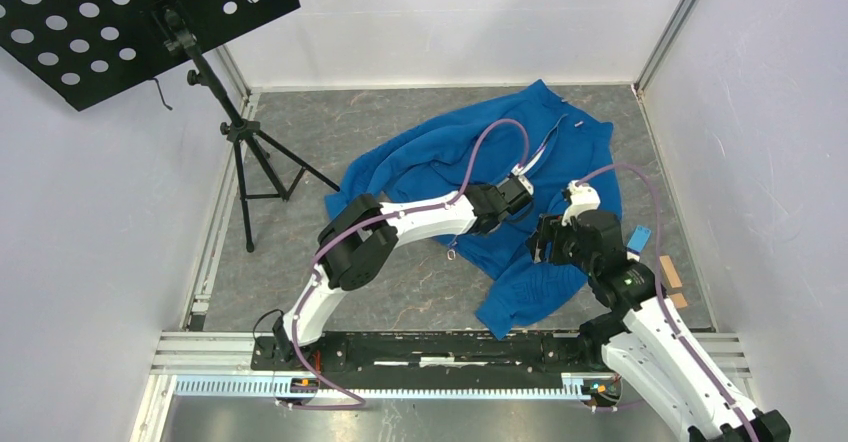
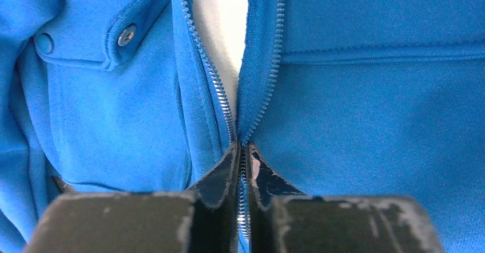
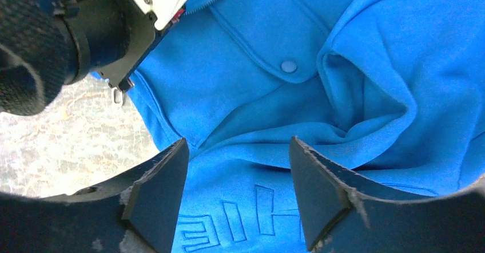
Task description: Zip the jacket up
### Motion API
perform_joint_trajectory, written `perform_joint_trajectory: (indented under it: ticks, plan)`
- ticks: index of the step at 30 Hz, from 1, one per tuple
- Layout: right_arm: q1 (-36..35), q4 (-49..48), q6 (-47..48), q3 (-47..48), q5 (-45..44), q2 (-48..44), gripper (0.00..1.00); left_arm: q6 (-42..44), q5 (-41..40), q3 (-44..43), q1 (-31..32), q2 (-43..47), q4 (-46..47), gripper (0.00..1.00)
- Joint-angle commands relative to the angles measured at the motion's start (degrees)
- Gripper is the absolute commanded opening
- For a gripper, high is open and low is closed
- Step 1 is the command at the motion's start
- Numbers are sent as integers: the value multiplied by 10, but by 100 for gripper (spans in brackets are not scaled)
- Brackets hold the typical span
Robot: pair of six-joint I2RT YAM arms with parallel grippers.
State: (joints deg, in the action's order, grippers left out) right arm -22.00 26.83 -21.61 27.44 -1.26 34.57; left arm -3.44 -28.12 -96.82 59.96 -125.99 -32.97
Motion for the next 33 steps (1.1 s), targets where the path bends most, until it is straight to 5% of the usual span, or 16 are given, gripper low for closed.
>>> perform_joint_trajectory:
  ticks: [1,9,16,18,22,26,30,33]
  plan:
    - [1,-19,60,-3,48,15,67,4,42,-27,-4,29,-15,3]
    - [1,-130,59,-35,151,10,74,-121,426,13,-91,113,23,2]
    - [0,-173,83,-58,197,38,77,-340,747,150,-151,143,305,2]
    - [0,-177,79,-62,201,45,77,-450,809,195,-155,129,462,2]
    - [1,-256,51,-98,257,58,70,-718,861,260,-163,72,839,2]
    - [1,-301,-1,-99,264,64,62,-890,853,252,-165,11,1066,2]
    - [1,-350,-31,-128,240,45,47,-863,849,262,-166,8,1053,2]
    - [2,-377,-37,-134,244,43,47,-795,847,276,-165,35,967,2]
